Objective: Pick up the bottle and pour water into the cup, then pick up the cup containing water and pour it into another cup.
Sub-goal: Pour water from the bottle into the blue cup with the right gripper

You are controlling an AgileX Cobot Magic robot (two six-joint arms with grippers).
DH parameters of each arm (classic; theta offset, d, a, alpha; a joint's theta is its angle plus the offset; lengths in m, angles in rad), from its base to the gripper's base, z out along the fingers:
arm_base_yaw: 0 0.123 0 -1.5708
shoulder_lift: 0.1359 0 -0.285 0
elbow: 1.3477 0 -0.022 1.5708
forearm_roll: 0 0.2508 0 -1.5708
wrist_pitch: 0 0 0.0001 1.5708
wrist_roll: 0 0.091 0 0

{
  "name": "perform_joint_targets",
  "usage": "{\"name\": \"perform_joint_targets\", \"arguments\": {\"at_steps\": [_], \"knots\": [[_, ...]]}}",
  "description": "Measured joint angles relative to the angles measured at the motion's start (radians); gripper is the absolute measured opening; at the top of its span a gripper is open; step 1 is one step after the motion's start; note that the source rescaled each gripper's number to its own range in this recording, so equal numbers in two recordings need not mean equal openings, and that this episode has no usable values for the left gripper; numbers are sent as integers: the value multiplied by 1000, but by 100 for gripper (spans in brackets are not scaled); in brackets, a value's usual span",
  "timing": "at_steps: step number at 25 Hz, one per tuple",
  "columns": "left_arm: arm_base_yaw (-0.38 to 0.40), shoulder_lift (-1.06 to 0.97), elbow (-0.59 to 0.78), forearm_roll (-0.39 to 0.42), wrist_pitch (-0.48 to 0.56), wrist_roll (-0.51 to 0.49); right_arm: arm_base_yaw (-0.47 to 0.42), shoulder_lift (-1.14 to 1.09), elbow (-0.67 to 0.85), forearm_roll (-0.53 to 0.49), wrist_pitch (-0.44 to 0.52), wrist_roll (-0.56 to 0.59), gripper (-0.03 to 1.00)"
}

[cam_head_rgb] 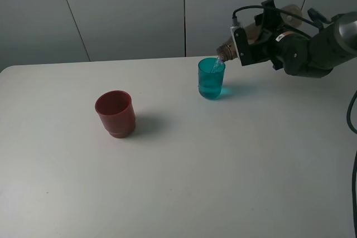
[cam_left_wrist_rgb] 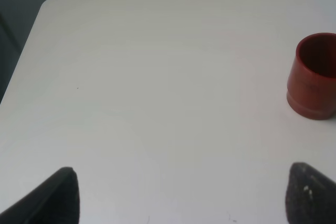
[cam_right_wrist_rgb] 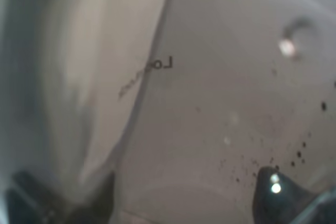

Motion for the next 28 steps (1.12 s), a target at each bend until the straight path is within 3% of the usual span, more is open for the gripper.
{"name": "perform_joint_targets", "arguments": {"at_steps": [15, 28], "knots": [[0, 0, 0, 0, 0, 0, 0, 0, -28, -35, -6, -31, 0], [0, 0, 0, 0, 0, 0, 0, 0, -28, -164, -12, -37, 0]]}}
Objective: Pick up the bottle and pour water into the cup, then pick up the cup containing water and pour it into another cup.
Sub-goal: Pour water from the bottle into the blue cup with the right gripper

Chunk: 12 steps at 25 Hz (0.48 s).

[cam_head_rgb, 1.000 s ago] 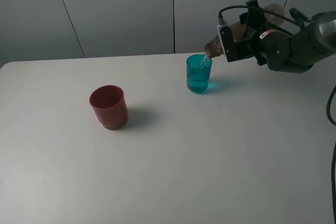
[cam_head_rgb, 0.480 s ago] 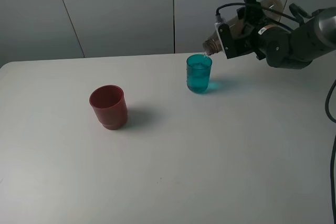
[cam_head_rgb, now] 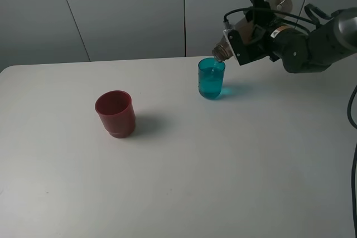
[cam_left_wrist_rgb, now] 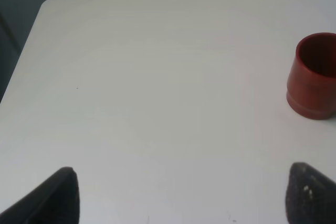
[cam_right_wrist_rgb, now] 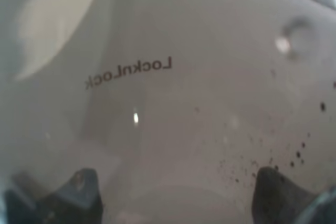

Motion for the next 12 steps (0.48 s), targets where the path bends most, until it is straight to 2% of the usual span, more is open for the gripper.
{"name": "perform_joint_targets", "arguments": {"at_steps": [12], "knots": [[0, 0, 0, 0, 0, 0, 0, 0, -19, -41, -66, 0, 0]]}}
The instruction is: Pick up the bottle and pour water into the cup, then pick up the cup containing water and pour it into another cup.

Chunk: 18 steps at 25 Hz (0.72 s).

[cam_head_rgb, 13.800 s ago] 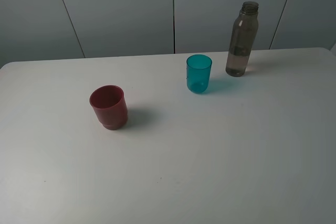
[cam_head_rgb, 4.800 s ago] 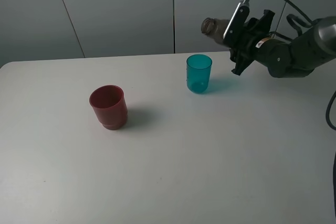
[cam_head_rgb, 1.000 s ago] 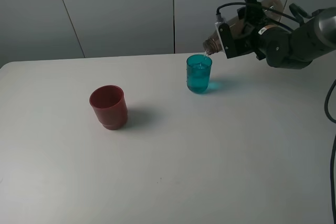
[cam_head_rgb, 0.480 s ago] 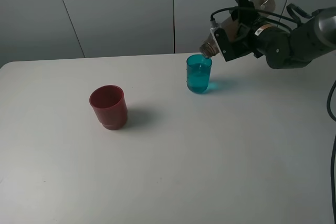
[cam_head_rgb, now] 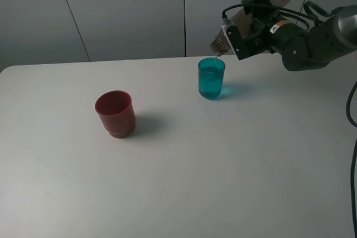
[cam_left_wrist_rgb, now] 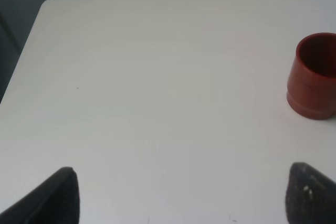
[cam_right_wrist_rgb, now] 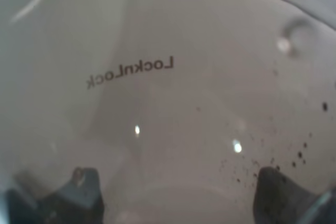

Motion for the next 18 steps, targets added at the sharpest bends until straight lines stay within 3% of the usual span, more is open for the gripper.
{"name": "perform_joint_targets", "arguments": {"at_steps": [5, 8, 14, 18], "knots": [[0, 0, 0, 0, 0, 0, 0, 0, 0, 0, 2, 0, 0], [0, 0, 0, 0, 0, 0, 0, 0, 0, 0, 56, 57, 0], [0, 0, 0, 0, 0, 0, 0, -9, 0, 66, 150, 427, 0], [0, 0, 0, 0, 0, 0, 0, -52, 0, 100, 184, 762, 0]]}}
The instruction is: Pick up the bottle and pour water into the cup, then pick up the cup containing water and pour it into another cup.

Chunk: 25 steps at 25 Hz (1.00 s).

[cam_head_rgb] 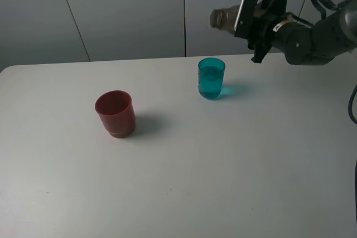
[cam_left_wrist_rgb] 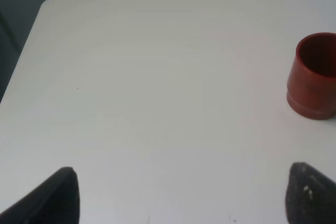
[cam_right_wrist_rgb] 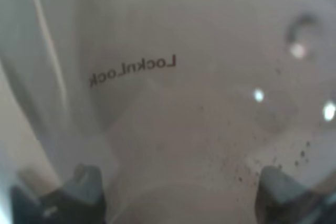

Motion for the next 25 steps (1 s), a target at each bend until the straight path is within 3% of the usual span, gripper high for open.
{"name": "perform_joint_targets", "arguments": {"at_steps": [7, 10, 13, 16, 25], "knots": [[0, 0, 0, 0, 0, 0, -33, -28, 22, 5, 84, 640, 0], [0, 0, 0, 0, 0, 0, -88, -28, 42, -23, 79, 962, 0], [0, 0, 0, 0, 0, 0, -145, -10, 49, -85, 45, 1203, 0], [0, 0, 0, 0, 0, 0, -165, 28, 53, -121, -24, 1326, 0], [0, 0, 0, 0, 0, 0, -167, 142, 56, -192, -154, 1386, 0]]}}
